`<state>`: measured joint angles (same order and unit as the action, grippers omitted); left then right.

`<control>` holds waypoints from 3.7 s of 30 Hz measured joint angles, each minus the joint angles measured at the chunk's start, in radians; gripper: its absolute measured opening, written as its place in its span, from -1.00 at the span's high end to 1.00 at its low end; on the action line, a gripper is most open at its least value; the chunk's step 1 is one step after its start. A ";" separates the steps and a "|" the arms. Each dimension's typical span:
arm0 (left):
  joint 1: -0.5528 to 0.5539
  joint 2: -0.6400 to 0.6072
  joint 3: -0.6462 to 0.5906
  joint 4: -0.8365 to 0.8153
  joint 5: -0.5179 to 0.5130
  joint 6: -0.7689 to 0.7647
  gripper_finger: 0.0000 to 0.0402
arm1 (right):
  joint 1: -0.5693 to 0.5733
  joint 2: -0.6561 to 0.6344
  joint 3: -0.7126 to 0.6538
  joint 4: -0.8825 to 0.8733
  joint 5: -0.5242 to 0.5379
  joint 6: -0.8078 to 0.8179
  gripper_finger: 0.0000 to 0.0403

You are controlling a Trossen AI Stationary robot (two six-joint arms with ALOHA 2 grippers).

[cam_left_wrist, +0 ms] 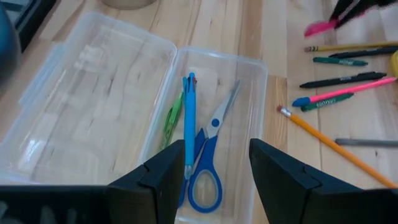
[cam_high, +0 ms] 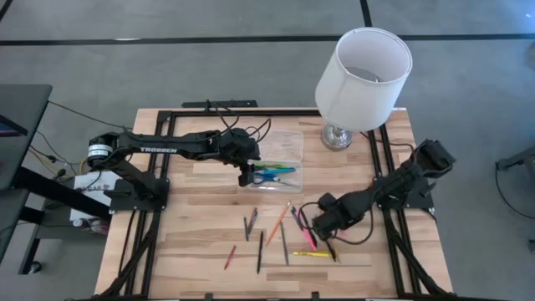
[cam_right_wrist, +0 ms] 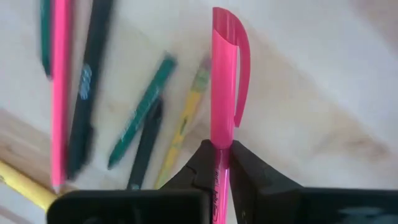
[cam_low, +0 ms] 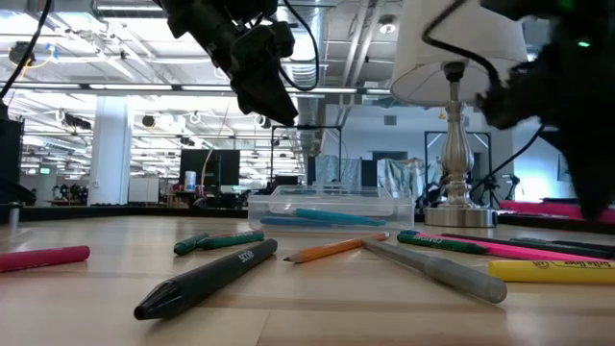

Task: Pick & place school supplies into a supply box
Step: Put the pink pen into the transparent supply box, then put the red crayon into the transparent supply box

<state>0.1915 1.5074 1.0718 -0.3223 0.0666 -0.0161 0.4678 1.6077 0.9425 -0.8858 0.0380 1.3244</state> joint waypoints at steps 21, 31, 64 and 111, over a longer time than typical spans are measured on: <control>-0.025 -0.007 0.000 -0.146 0.002 -0.103 0.13 | -0.395 -0.277 0.026 0.271 0.234 -0.656 0.94; -0.156 -0.141 0.000 -0.269 -0.195 -0.228 0.13 | -0.596 -0.128 0.026 0.580 -0.003 -0.956 0.92; -0.506 -0.288 -0.021 -0.536 -0.632 -0.670 0.13 | -0.588 0.171 0.218 0.480 -0.081 -1.349 0.55; -0.896 0.192 -0.022 -0.127 -0.377 -1.331 0.13 | -0.317 -0.534 0.214 -0.291 0.416 -0.904 0.41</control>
<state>-0.7040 1.6994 1.0494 -0.4495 -0.3108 -1.3475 0.1513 1.0734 1.1562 -1.1772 0.4539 0.4202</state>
